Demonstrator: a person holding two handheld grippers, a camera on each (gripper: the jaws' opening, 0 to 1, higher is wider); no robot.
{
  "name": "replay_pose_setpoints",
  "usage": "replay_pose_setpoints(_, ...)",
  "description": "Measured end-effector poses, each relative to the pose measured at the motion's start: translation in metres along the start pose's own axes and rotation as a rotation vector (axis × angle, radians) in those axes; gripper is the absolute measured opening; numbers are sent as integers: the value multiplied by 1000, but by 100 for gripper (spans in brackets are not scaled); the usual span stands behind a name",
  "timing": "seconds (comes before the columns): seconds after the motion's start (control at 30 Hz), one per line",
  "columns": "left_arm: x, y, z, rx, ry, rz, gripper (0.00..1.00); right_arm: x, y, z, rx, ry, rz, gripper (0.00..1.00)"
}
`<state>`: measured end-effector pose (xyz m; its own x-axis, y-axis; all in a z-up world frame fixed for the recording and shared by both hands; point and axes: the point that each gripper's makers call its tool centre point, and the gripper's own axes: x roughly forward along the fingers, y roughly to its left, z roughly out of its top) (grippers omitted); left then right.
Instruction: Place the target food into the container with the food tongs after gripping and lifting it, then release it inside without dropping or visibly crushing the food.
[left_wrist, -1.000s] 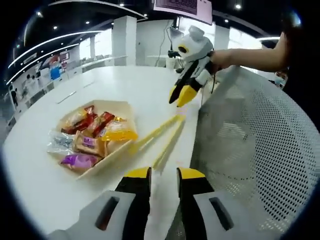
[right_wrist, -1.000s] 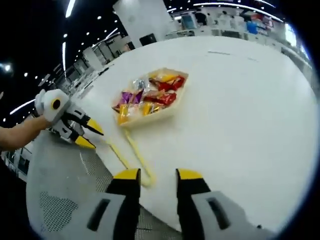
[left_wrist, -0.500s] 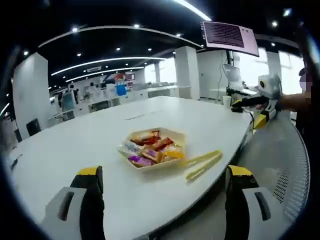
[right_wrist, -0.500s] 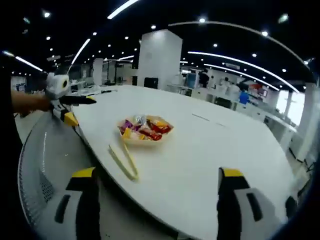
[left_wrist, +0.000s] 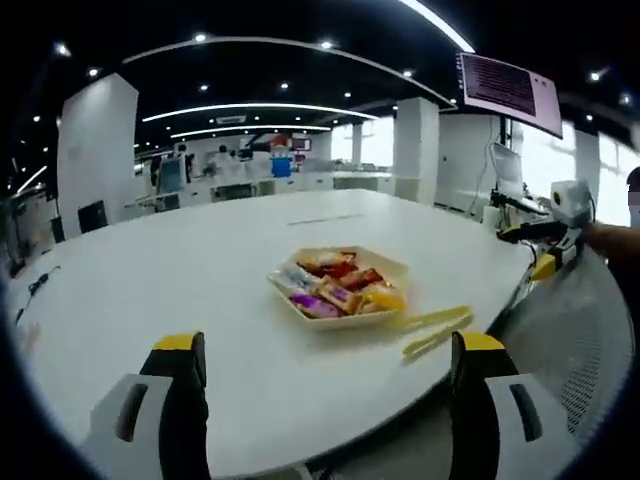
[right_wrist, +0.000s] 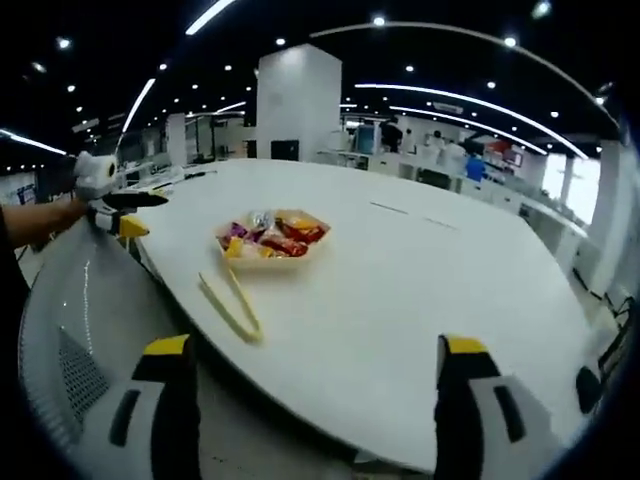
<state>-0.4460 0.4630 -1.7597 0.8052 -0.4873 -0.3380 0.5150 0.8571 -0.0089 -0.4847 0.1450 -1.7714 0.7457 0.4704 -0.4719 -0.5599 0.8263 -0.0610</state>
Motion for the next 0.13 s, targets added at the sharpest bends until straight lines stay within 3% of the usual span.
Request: replay_pose_setpoints(0.13, 1, -4, -2, 31, 22, -21, 99, -1, 0, 1, 30, -13, -1, 100)
